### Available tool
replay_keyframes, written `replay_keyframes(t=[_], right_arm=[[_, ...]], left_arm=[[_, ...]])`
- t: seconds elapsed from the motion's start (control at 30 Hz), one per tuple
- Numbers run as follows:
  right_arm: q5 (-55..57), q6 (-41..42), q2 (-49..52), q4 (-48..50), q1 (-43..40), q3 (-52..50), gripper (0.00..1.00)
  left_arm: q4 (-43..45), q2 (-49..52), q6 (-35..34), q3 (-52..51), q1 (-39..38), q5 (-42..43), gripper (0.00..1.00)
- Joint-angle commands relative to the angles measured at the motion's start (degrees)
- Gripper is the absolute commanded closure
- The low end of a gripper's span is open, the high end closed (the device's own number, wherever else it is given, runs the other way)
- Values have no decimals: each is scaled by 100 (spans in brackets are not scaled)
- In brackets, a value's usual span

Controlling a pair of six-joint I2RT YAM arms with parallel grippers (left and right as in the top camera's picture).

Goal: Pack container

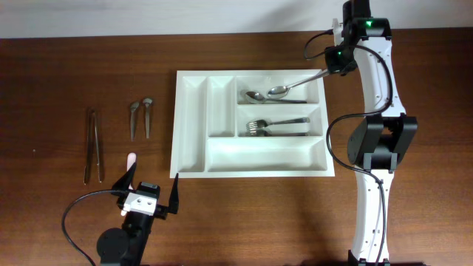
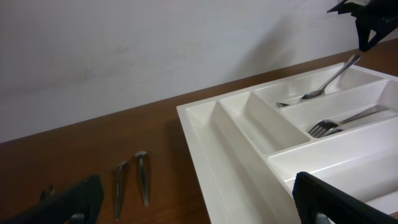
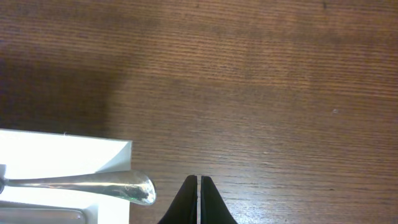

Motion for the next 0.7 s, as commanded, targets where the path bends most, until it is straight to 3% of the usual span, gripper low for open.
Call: replay_keyframes(t=[0.0, 0.67], right_arm=[[-120, 24, 17, -15, 4, -35, 96], [-315, -42, 22, -219, 7, -35, 96]], left_arm=[[-28, -44, -28, -20, -22, 0, 1], [-28, -44, -28, -20, -22, 0, 1]])
